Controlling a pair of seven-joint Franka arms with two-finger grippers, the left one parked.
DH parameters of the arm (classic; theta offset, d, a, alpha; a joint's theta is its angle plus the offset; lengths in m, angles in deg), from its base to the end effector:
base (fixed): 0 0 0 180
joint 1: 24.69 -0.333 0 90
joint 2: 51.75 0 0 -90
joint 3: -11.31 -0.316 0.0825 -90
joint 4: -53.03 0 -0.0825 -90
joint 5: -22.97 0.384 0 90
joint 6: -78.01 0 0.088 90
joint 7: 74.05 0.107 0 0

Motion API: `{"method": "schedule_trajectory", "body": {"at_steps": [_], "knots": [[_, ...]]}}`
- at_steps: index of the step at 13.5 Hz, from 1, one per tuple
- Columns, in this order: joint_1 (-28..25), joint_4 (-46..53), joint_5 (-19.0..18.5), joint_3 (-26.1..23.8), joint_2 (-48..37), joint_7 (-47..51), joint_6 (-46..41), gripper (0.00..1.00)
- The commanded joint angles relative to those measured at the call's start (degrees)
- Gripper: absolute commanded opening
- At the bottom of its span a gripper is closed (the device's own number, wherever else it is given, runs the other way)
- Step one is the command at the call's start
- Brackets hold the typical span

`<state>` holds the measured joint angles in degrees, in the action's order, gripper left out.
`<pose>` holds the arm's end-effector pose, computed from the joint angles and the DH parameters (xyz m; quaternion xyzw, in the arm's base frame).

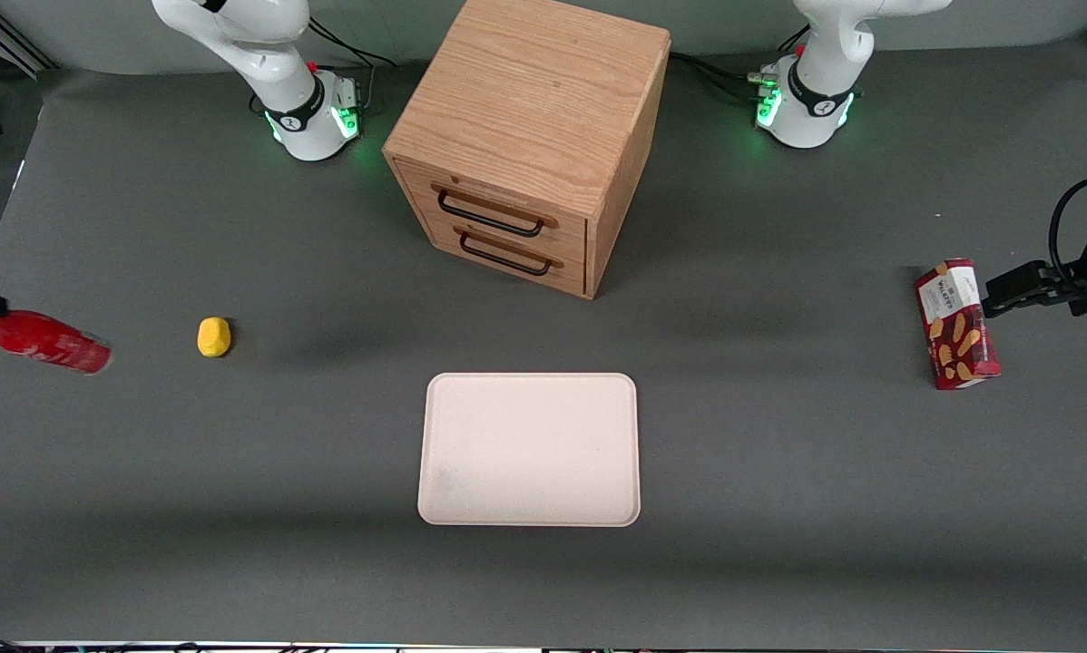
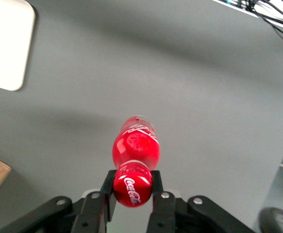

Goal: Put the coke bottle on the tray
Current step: 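Carry the held bottle over the white tray with the right gripper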

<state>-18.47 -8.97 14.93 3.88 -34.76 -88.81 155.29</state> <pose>0.6166 -0.0200 0.6576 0.9912 0.1218 -0.0199 0.0477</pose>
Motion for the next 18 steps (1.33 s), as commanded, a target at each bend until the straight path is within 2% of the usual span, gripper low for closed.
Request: {"method": "schedule_trajectory", "body": {"at_steps": [1,7,11,14,18], "knots": [[-5.76,1.79,3.63,0.66,0.14,11.91,-1.35,0.08],[-18.85,7.32,4.61,-0.74,5.15,35.65,0.06,0.08],[-25.45,9.08,4.7,-0.92,10.15,48.57,4.01,0.08],[-27.31,10.5,4.7,-3.55,12.54,55.71,7.17,0.06],[-27.31,10.32,4.7,-4.09,14.29,56.08,8.59,0.06]]}}
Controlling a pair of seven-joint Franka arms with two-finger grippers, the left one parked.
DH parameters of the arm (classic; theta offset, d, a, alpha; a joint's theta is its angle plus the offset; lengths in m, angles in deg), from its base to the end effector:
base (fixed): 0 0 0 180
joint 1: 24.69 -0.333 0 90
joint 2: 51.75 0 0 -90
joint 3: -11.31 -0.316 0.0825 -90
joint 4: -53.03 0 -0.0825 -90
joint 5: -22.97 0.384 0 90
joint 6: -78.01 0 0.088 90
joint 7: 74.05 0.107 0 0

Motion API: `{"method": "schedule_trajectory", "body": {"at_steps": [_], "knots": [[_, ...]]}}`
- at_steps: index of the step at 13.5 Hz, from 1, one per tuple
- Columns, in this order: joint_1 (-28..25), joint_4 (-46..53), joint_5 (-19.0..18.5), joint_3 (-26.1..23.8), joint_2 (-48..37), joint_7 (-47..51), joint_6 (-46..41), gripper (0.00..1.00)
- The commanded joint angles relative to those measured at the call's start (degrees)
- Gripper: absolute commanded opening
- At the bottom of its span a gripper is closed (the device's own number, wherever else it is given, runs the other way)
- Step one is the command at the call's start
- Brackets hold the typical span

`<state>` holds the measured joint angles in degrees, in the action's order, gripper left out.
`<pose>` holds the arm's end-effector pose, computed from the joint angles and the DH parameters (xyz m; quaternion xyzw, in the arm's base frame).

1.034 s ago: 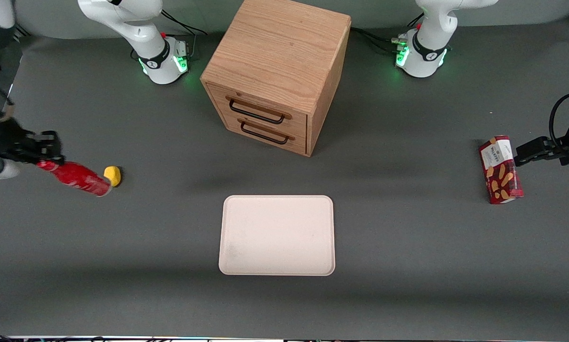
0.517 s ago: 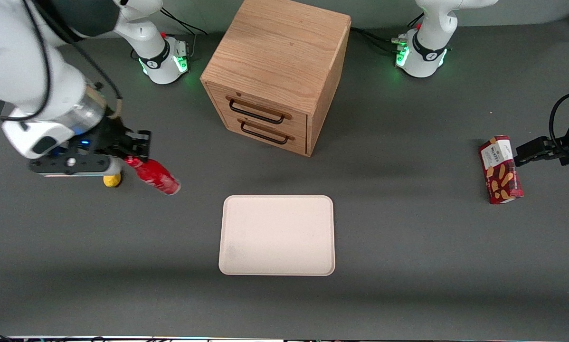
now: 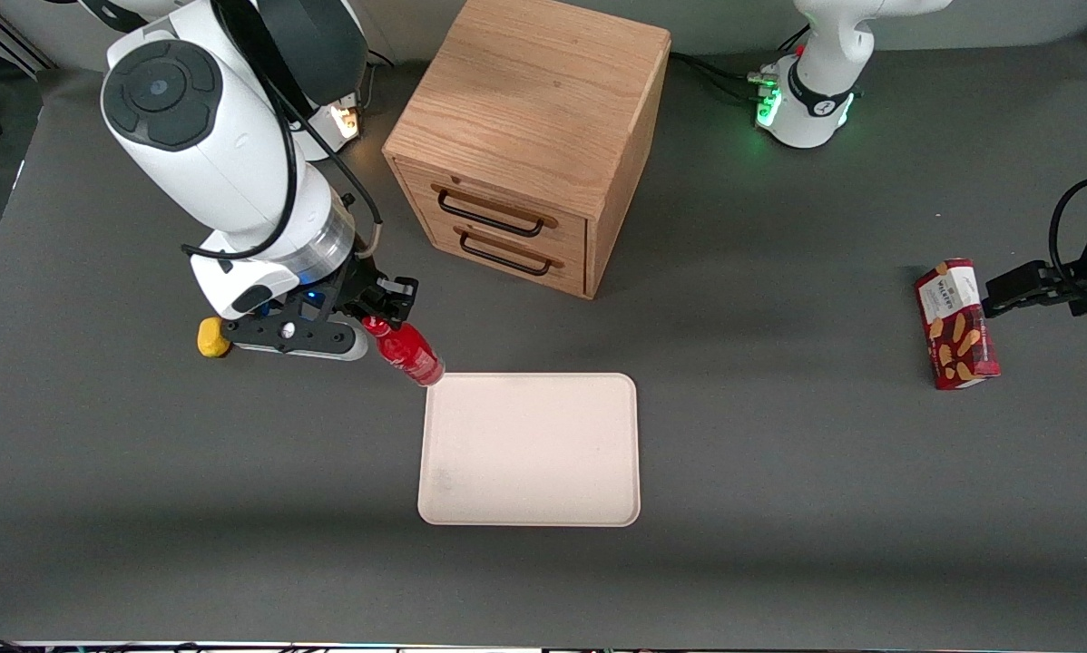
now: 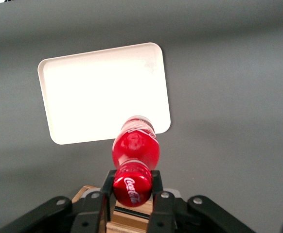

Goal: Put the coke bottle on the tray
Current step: 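Carry the held bottle over the white tray with the right gripper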

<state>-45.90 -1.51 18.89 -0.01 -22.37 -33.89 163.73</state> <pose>0.6071 0.3278 0.5905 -0.9963 0.0832 -0.0086 0.0218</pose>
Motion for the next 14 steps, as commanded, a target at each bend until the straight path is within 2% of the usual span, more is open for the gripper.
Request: {"method": "schedule_trajectory", "body": {"at_steps": [1,7,10,14], "knots": [[0.2,2.69,0.74,-0.2,2.87,0.71,0.32,0.06],[0.47,2.07,0.39,0.15,10.77,-6.67,5.85,0.05],[0.64,-1.43,-0.05,0.33,13.33,-6.76,11.9,0.05],[0.73,-5.05,-4.79,0.42,15.44,-6.5,16.93,0.05]]}}
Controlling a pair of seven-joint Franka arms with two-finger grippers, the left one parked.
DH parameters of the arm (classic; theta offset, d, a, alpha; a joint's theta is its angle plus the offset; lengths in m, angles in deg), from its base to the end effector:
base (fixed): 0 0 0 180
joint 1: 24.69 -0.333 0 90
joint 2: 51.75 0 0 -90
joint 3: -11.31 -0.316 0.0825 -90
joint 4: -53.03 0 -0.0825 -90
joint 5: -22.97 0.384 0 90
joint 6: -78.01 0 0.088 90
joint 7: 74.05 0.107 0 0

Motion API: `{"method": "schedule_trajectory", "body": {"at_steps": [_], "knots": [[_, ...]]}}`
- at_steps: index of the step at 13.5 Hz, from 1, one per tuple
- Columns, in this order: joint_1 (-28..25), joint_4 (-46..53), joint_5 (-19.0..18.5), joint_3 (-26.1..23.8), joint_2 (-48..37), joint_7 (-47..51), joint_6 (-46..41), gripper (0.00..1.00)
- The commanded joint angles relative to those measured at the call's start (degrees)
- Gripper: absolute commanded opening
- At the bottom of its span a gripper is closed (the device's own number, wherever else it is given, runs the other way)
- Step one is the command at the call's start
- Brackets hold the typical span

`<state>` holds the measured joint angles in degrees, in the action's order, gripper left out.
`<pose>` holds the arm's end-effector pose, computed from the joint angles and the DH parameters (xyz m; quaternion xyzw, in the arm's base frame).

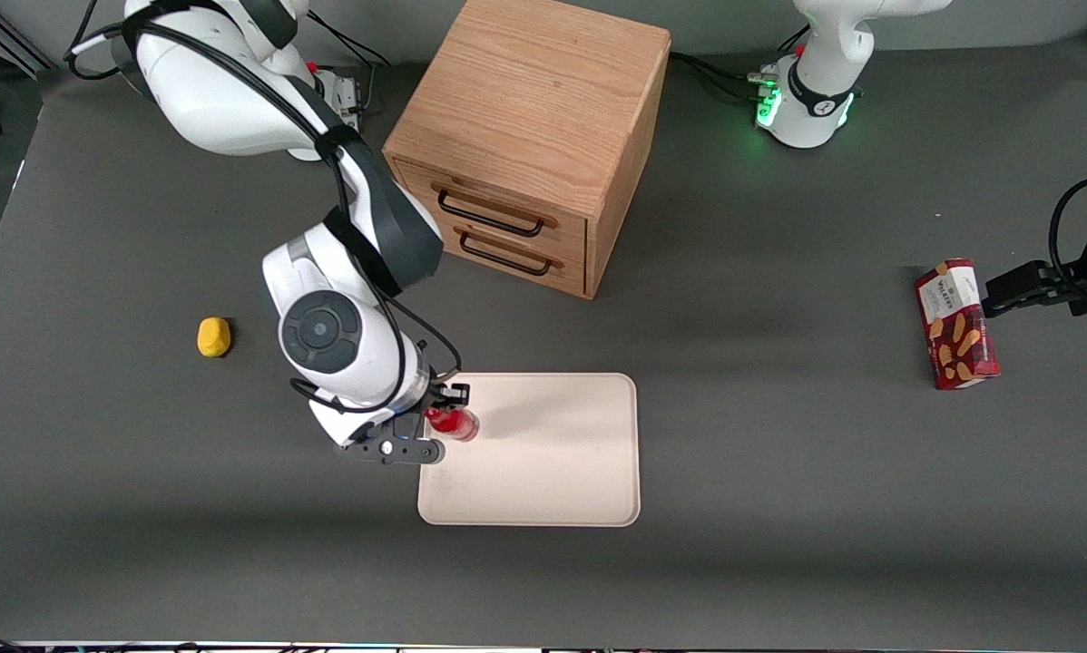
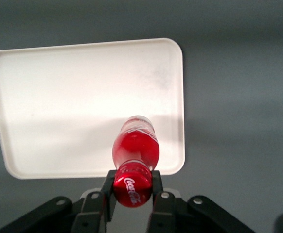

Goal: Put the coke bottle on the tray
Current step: 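Lower the bottle onto the tray's edge and open the right gripper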

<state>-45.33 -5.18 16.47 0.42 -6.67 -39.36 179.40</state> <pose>0.6757 0.3456 0.3855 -0.9990 0.0424 0.0156 0.0040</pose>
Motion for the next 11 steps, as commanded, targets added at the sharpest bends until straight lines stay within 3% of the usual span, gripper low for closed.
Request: {"method": "schedule_trajectory", "body": {"at_steps": [1,11], "knots": [[0.16,-1.47,-2.99,-0.01,0.18,-0.93,1.78,0.05],[0.34,-2.79,-6.42,0.43,2.56,-0.93,4.86,0.05]]}}
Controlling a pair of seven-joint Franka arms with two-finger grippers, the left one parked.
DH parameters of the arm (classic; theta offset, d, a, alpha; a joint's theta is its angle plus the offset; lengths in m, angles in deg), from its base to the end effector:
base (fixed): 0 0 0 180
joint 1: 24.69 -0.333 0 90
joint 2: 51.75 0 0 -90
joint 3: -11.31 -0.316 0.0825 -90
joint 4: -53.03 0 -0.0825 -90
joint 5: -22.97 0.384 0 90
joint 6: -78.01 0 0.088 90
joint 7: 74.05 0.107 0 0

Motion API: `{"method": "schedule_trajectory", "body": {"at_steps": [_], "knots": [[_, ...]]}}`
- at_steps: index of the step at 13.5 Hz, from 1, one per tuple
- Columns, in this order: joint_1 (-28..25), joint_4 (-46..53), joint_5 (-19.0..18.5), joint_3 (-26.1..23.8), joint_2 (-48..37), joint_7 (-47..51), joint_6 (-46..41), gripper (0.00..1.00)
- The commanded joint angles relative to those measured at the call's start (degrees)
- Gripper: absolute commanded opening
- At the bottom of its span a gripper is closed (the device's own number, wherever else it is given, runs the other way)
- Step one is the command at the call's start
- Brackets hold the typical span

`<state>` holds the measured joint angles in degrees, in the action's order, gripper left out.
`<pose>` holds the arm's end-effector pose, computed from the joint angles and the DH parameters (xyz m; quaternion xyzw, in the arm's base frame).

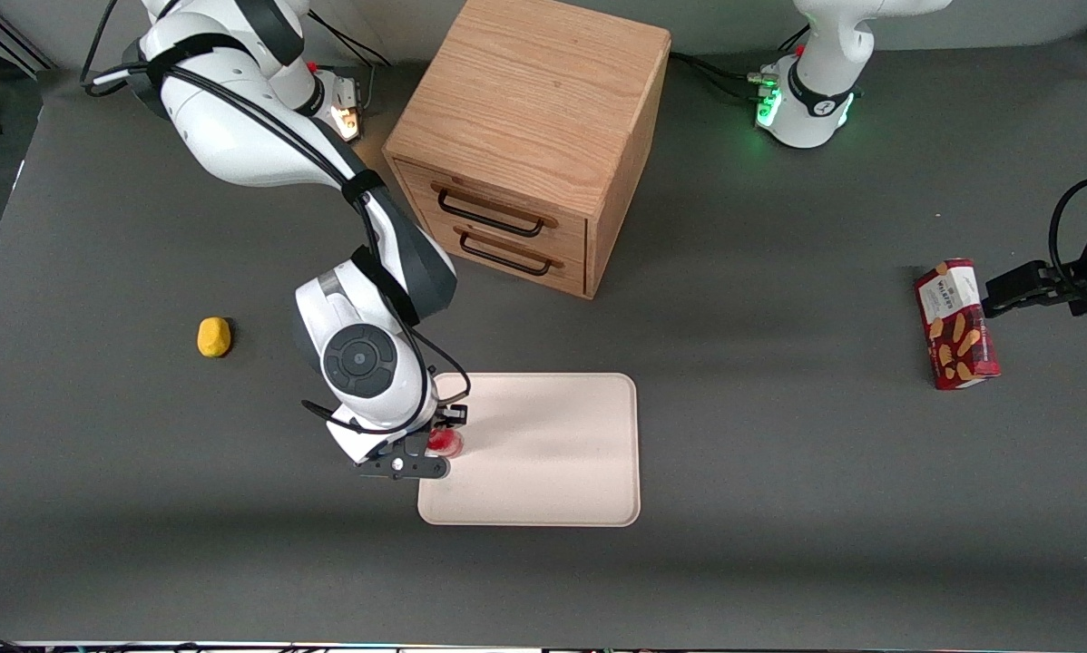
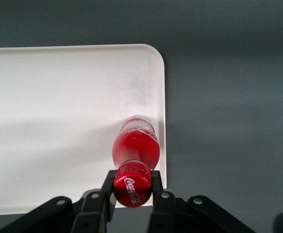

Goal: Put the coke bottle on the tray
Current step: 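Lower the bottle onto the tray's edge and open the right gripper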

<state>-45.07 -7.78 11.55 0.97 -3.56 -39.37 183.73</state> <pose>0.6847 0.3365 0.3289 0.9988 -0.0333 -0.0047 0.0357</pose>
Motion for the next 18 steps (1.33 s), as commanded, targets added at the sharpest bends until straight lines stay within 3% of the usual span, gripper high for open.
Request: {"method": "schedule_trajectory", "body": {"at_steps": [1,3,4,5,6,13,18], "knots": [[0.08,-0.19,-1.5,-0.12,-0.56,-0.84,0.53,0.06],[0.08,-0.19,-1.5,-0.12,-0.56,-0.66,0.53,0.14],[0.08,-0.1,-1.33,-0.12,-0.56,-0.49,0.53,0.45],[0.08,-0.19,-1.15,-0.12,-0.56,-0.31,0.62,0.9],[0.08,-0.1,-1.15,-0.12,-0.64,-0.31,0.62,1.0],[0.16,-0.1,-0.97,-0.12,-2.13,0.39,-0.42,1.0],[0.25,0.16,-0.71,-0.83,-11.52,4.17,-14.12,1.0]]}}
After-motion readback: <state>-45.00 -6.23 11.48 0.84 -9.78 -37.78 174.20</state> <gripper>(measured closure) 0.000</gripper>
